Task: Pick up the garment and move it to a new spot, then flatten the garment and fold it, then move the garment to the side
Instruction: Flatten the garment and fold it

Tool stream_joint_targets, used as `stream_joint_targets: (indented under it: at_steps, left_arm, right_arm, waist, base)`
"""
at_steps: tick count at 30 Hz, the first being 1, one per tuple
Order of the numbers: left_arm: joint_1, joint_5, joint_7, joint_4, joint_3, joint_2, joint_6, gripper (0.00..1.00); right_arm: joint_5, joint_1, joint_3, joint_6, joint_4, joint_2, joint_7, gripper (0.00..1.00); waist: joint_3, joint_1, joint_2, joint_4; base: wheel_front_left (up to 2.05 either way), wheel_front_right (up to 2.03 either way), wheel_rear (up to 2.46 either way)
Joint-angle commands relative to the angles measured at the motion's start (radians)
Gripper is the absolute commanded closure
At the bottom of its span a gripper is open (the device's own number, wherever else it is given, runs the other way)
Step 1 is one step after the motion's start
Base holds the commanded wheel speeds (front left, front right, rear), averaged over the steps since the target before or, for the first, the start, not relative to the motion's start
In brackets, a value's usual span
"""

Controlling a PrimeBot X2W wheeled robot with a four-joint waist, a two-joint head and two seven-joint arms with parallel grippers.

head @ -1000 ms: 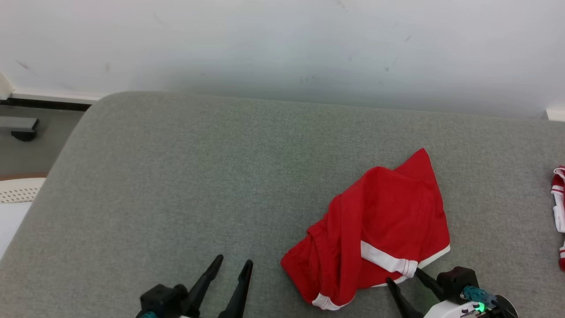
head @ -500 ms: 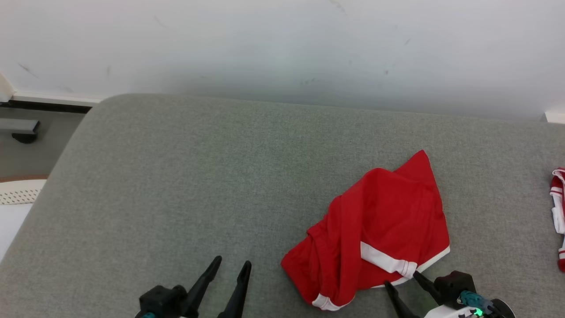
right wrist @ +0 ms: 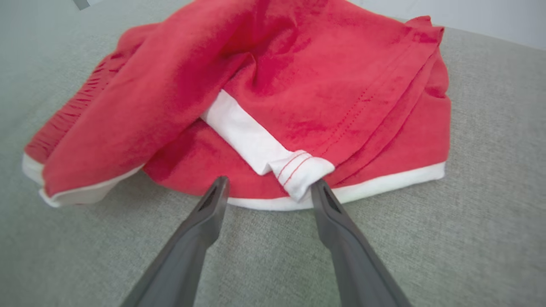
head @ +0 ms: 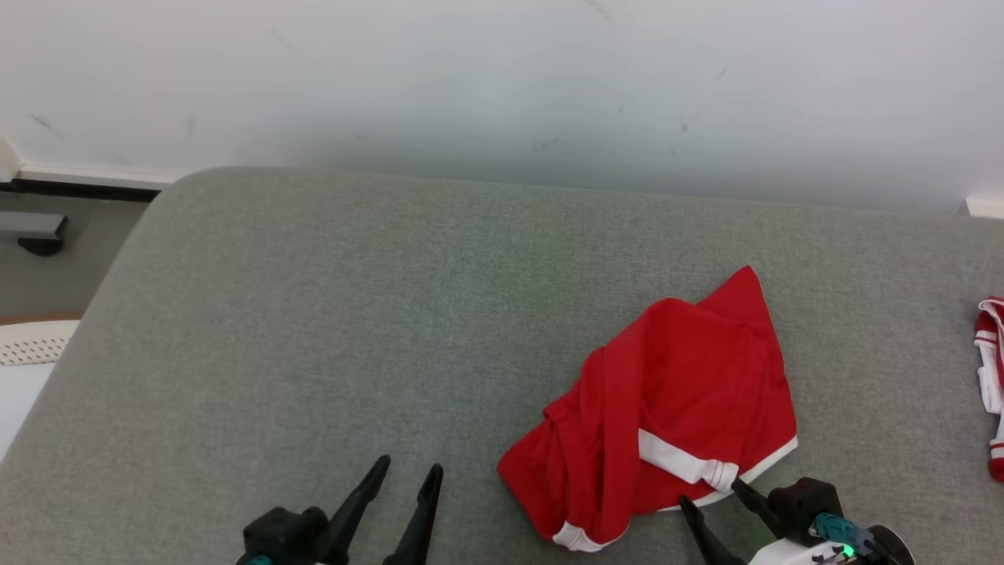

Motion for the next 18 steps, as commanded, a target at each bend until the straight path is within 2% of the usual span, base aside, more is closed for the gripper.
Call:
stream_joint_targets:
  at_steps: [1,16,17,18]
  left_arm:
    - [0.009,-0.008,0.002,-0.001,0.002,0.007,0.006,0.0]
    - [-0.004,-0.011,0.003,0.003,-0.012,0.011,0.006,0.0]
    - [-0.004,-0.011,0.002,0.004,-0.013,0.011,0.006,0.0]
    - [-0.004,-0.011,0.002,0.004,-0.013,0.012,0.005,0.0]
  right_arm:
    - [-0.005,0.009,-0.004,-0.003,-0.004,-0.003,0.004,0.0]
    - [0.043,-0.046,0.021,-0.003,0.019,0.01,-0.01,0.0]
    - [0.044,-0.051,0.02,-0.003,0.023,0.009,-0.012,0.14]
    - [0.049,-0.055,0.016,-0.003,0.029,0.011,-0.014,0.35]
  waist:
    - [0.0,0.0,0.0,-0.001]
    - [0.007,0.0,0.0,-0.002]
    - [0.007,0.0,0.0,-0.002]
    - [0.008,0.0,0.0,-0.002]
  base:
    - [0.0,0.0,0.0]
    - [0.0,0.0,0.0]
    - [0.0,0.0,0.0]
    - [0.0,0.0,0.0]
